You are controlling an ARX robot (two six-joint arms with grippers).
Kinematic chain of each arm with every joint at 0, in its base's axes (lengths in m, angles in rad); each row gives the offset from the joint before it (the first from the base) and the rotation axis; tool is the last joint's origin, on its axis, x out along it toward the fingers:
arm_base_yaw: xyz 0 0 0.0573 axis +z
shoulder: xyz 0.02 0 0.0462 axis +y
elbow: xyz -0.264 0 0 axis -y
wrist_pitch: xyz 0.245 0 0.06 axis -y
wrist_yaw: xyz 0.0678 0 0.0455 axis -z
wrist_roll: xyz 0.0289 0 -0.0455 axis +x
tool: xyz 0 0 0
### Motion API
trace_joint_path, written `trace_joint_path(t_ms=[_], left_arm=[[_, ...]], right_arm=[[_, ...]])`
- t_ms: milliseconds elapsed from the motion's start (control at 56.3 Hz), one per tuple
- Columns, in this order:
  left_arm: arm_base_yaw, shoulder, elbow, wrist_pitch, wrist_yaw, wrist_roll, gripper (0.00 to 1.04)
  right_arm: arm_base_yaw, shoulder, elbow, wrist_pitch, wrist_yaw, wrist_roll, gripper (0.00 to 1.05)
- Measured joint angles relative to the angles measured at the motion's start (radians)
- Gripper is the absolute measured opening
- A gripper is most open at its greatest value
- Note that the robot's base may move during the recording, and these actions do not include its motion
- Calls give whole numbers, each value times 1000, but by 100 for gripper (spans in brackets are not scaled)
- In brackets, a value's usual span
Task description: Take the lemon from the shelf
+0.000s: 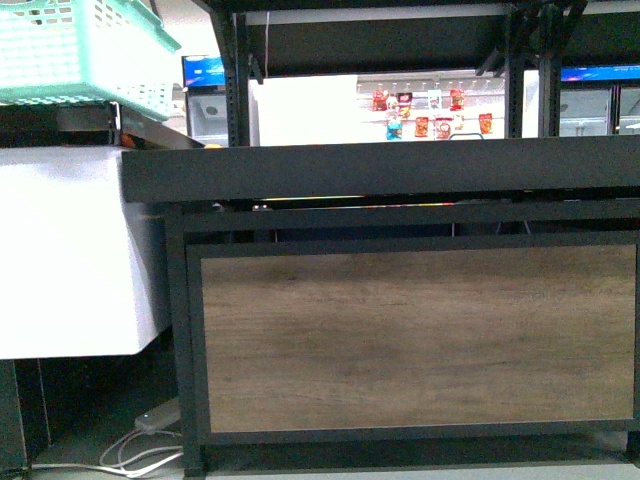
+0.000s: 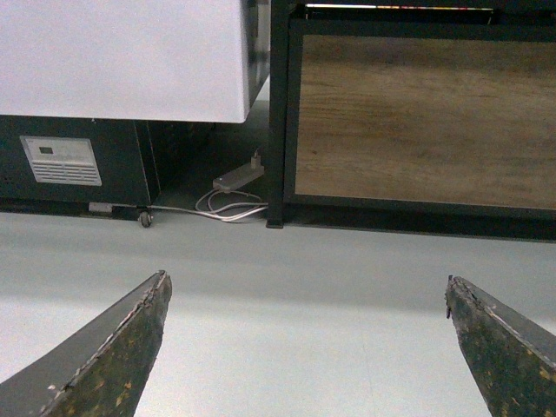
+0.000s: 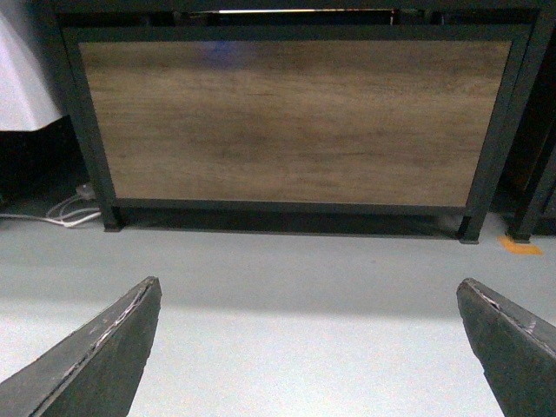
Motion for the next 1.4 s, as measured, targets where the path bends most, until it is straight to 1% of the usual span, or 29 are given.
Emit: trace_joint_path(t_ms=[1404], left_arm=[[0,0,0,0,1,0,97]], right_arm=[[0,0,0,0,-2,0,102]])
